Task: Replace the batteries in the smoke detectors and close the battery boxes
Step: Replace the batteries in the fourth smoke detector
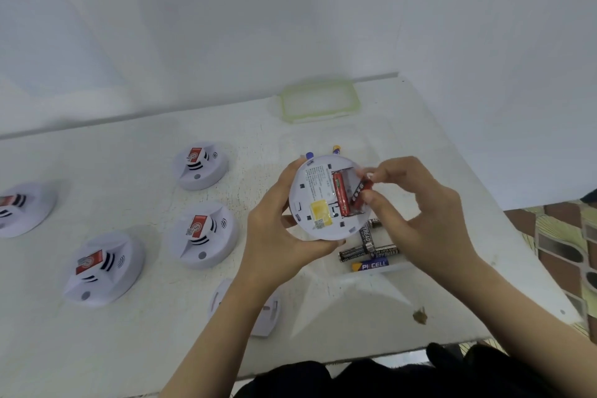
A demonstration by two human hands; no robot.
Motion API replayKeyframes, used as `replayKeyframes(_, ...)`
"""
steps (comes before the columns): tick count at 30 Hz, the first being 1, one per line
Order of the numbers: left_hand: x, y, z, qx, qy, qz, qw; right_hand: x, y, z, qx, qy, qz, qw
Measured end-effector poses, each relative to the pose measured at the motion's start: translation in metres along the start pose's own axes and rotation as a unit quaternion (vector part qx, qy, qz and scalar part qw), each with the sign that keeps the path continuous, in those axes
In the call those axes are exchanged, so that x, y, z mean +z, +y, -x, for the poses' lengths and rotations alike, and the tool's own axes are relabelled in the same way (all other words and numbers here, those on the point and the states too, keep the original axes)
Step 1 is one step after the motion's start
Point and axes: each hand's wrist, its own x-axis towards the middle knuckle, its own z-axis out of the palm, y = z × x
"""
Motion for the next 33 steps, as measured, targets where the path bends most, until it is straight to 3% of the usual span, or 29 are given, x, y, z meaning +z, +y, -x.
replayKeyframes(4, -0.002, 0.006, -0.004, 0.004, 0.022, -0.021, 1.000, -0.006, -0.002, -0.001, 0.025, 0.026, -0.025, 0.999)
replayKeyframes(11, -0.008, 0.006, -0.011, 0.000, 0.030, -0.029, 0.999, -0.019, 0.026, 0.006, 0.042, -0.142, 0.040, 0.988)
replayKeyframes(15, -0.006, 0.005, -0.011, -0.008, 0.012, -0.014, 1.000, -0.021, 0.028, 0.001, 0.031, -0.129, 0.043, 0.990)
replayKeyframes(19, -0.004, 0.009, -0.012, -0.017, -0.003, -0.009, 1.000, -0.023, 0.023, -0.012, -0.001, -0.117, 0.056, 0.992)
replayKeyframes(26, 0.002, 0.013, -0.012, -0.025, -0.044, -0.042, 0.998, -0.027, 0.024, -0.034, -0.105, -0.227, 0.180, 0.951)
replayKeyframes(33, 0.004, 0.016, -0.009, -0.030, -0.052, -0.074, 0.995, -0.026, 0.021, -0.037, -0.171, -0.240, 0.222, 0.929)
